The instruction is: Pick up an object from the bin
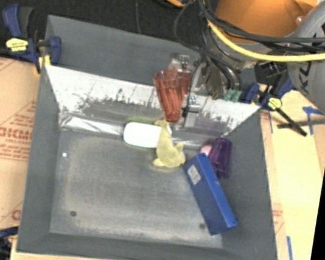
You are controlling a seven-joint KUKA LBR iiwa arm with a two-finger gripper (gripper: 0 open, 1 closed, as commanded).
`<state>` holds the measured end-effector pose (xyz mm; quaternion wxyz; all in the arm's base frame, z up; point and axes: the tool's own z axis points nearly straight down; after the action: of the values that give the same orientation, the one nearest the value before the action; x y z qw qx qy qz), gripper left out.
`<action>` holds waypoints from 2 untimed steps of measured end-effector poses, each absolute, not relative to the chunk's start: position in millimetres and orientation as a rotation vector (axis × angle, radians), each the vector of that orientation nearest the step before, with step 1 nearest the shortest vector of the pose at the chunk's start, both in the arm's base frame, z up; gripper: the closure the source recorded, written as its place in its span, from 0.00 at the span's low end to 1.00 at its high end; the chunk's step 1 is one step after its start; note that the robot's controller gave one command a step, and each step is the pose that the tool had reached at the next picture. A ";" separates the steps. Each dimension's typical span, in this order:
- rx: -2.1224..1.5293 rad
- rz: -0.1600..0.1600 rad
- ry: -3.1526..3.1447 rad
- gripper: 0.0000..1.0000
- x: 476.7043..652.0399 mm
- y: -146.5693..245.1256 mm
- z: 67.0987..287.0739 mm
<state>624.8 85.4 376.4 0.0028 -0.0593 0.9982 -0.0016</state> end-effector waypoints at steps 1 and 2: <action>-0.435 -0.003 3.094 0.00 636.1 114.9 326.7; -0.284 -0.003 3.108 0.00 636.5 118.0 297.9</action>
Offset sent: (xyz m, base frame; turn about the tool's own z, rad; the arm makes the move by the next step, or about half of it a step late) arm 0.0120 0.0356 -0.0885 0.0315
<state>636.5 118.0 297.9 0.0101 -0.0910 0.9958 -0.0010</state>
